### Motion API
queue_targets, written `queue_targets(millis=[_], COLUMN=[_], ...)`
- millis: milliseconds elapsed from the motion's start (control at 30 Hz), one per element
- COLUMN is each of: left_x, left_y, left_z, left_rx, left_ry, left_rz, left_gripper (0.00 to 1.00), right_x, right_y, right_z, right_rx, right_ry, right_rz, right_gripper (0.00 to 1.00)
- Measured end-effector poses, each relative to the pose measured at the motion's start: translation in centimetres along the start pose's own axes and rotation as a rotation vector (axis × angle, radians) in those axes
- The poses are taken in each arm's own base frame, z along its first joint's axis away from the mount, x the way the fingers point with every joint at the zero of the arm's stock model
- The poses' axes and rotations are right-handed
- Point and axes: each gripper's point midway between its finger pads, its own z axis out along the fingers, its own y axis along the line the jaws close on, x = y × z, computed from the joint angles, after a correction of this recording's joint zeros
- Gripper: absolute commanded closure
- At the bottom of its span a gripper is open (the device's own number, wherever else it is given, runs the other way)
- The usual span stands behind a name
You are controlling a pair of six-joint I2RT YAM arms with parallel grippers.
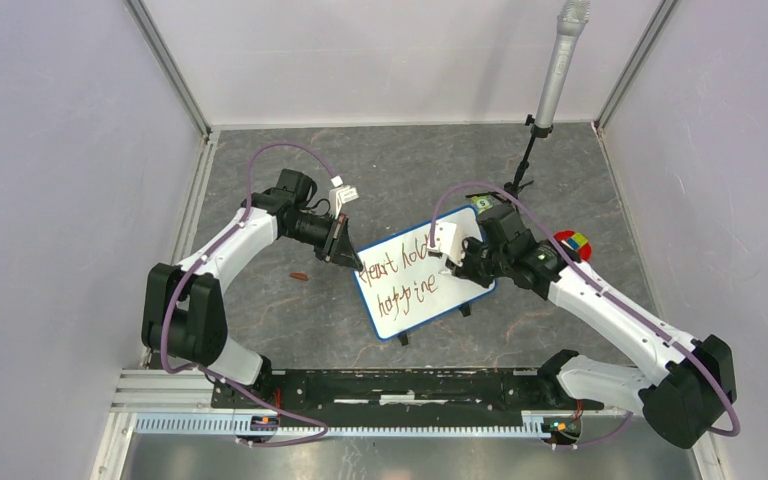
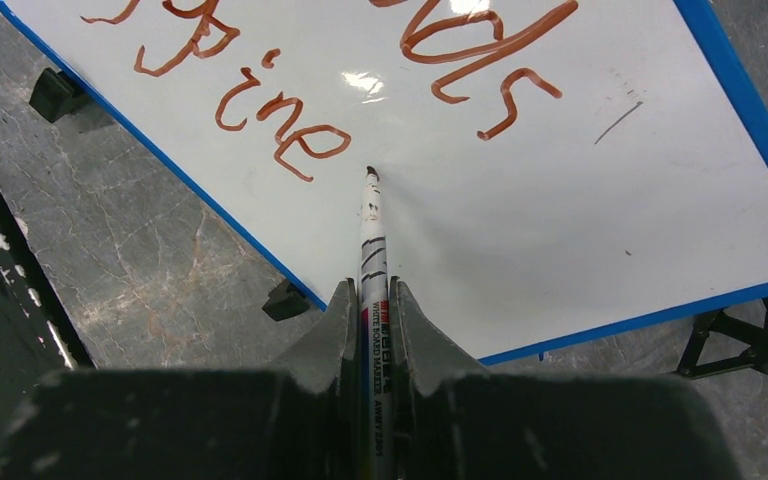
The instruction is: Write a sentence on the whiteboard
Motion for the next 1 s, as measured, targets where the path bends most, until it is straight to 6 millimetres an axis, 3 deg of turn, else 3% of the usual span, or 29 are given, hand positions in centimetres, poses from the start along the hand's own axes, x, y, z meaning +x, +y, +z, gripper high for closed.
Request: queue_targets(millis=[333,1000], left_x=[0.0,0.0], left_y=[0.0,0.0], left_z=[0.0,0.0], left_rx=[0.000,0.001], left_ry=[0.001,0.002], left_rz=[-0.001,-0.003], left_gripper=[0.98,0.98], right_x=[-0.2,1.8], right_y=[0.5,0.8], right_z=[0.3,-0.1], right_rx=[-0.031,-0.015], right_ry=[-0.011,0.038], right_rz=[-0.008,-0.036], right_gripper=[1.00,1.00])
